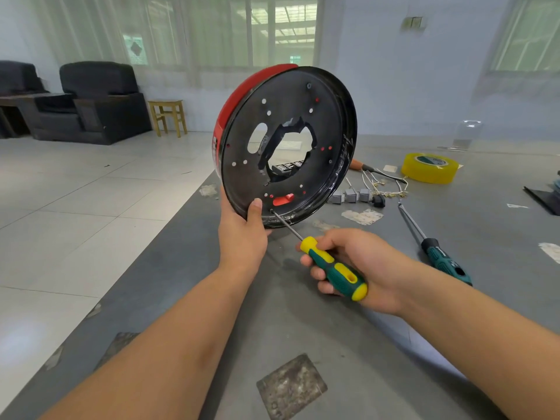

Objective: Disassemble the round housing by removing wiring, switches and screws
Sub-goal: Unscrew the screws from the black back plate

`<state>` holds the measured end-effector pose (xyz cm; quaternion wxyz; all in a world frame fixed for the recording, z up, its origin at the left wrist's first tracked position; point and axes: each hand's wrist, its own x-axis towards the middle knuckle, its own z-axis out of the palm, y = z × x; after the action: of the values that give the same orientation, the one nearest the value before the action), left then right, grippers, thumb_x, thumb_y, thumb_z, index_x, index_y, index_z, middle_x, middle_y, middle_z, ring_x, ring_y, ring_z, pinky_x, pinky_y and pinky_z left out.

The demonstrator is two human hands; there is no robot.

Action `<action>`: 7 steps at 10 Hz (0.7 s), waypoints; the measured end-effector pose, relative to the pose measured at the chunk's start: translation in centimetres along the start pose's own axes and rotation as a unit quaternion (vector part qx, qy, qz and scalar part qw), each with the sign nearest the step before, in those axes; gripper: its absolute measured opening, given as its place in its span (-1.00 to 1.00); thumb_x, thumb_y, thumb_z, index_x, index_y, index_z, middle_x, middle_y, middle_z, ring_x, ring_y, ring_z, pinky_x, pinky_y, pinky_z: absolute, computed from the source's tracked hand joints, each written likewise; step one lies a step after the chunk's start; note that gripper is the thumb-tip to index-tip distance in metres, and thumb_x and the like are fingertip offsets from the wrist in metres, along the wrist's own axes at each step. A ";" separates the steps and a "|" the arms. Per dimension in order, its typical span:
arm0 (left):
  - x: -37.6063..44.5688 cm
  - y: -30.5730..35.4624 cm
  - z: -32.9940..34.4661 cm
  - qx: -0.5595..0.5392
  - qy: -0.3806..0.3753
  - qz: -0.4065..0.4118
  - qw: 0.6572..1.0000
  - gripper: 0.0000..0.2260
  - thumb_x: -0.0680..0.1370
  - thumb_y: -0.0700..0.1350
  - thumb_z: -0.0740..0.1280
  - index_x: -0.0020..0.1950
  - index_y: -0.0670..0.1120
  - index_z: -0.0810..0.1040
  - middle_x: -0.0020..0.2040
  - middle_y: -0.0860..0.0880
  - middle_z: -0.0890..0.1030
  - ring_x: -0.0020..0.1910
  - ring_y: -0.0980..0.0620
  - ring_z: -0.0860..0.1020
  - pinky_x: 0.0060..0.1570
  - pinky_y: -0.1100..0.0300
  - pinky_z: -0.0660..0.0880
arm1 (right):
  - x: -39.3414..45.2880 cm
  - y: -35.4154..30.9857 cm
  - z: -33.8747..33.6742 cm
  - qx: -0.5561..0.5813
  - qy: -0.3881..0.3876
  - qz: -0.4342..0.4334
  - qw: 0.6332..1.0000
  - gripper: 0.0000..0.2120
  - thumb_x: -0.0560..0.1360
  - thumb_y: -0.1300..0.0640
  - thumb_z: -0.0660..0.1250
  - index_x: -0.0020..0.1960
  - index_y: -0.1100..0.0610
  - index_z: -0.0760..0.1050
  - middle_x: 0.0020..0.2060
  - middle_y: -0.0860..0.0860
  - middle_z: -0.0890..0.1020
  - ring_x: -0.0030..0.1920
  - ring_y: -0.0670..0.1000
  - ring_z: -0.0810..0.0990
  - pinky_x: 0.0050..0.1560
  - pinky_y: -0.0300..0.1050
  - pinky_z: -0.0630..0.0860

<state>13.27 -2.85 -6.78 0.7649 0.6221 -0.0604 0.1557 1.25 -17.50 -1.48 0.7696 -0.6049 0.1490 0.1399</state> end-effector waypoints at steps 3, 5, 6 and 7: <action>0.4 -0.3 0.0 -0.004 0.004 -0.011 1.000 -0.52 0.70 -0.18 0.30 0.60 0.07 0.32 0.28 0.09 0.64 0.09 0.12 0.70 -0.09 0.07 0.71 | 0.3 0.4 -1.3 -0.071 0.021 -0.074 0.995 -0.77 0.64 0.18 0.30 0.27 0.18 0.56 -0.13 0.10 0.71 -0.40 -0.02 0.53 -0.53 -0.24 0.38; 0.3 -0.5 0.0 0.025 -0.003 -0.005 1.000 -0.51 0.70 -0.16 0.30 0.61 0.07 0.27 0.28 0.12 0.64 0.10 0.10 0.70 -0.03 -0.01 0.72 | -0.3 2.3 -1.8 -0.765 0.268 -0.393 0.435 -0.39 0.34 0.17 0.54 0.37 -0.04 0.55 -0.09 -0.01 0.66 -0.36 0.15 0.62 -0.48 -0.16 0.29; 0.4 -0.7 0.0 0.007 0.008 -0.007 1.000 -0.50 0.70 -0.20 0.29 0.60 0.08 0.29 0.24 0.17 0.64 0.04 0.17 0.71 -0.10 0.05 0.71 | 0.0 2.0 -1.6 -0.677 0.270 -0.405 0.552 -0.55 0.50 0.06 0.41 0.37 -0.18 0.48 0.07 -0.09 0.66 -0.06 0.16 0.66 -0.25 -0.01 0.54; 0.5 -0.8 -0.1 0.004 0.013 -0.017 1.000 -0.49 0.69 -0.21 0.29 0.61 0.09 0.28 0.27 0.11 0.63 0.14 0.06 0.69 0.00 -0.07 0.70 | 0.4 1.9 -1.9 -0.482 0.254 -0.355 0.760 -0.65 0.45 -0.02 0.44 0.24 -0.18 0.58 0.19 -0.18 0.60 0.17 -0.03 0.60 0.17 0.03 0.56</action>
<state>14.00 -2.85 -7.37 0.7659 0.6238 -0.0388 0.1509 0.75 -18.89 -3.80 0.3052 -0.9190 0.0264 -0.2482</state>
